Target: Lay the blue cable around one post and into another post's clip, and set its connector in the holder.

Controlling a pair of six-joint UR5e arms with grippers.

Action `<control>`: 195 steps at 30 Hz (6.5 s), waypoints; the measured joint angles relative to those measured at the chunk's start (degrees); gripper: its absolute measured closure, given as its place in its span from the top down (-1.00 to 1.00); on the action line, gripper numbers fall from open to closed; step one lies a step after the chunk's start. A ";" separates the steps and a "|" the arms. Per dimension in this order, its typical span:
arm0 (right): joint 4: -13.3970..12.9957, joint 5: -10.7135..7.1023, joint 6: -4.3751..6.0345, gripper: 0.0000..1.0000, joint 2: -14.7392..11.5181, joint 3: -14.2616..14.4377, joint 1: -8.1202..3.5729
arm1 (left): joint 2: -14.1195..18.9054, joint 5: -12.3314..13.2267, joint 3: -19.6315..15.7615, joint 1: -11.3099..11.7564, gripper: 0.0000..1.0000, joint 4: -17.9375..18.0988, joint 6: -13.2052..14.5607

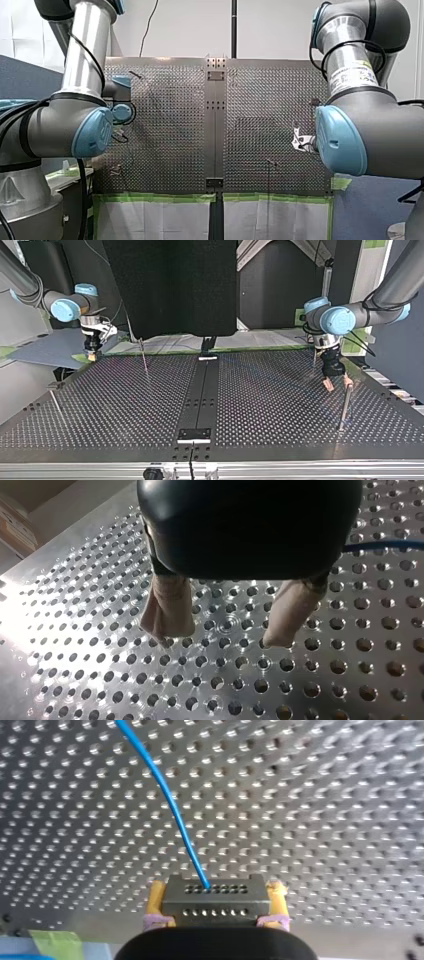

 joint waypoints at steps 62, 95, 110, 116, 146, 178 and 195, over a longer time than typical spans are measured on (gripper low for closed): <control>7.29 -0.66 1.28 -1.00 -17.73 0.50 -1.62 | -0.02 0.01 0.00 -0.46 1.00 -0.18 0.77; 17.72 -7.85 -0.42 -1.00 -14.93 -7.03 -4.68 | -0.02 0.01 0.00 -0.47 1.00 -0.22 0.66; 19.20 -9.22 0.20 -1.00 -14.41 -10.00 -4.98 | 0.00 0.01 0.00 -0.48 1.00 -0.28 0.63; 19.12 -9.23 0.23 -1.00 -14.17 -10.05 -5.30 | 0.01 0.03 0.01 -0.48 1.00 -0.31 0.60; 17.49 -13.67 1.56 -1.00 -13.00 -10.07 -5.86 | -0.02 0.03 0.00 -0.56 1.00 -0.30 0.51; 11.84 -14.67 0.60 -1.00 -12.89 -8.60 -6.21 | -0.01 0.05 -0.03 -0.56 1.00 -0.17 0.71; 12.09 -14.56 1.40 -1.00 -12.89 -8.60 -6.30 | -0.02 0.04 -0.04 -0.56 1.00 -0.05 0.76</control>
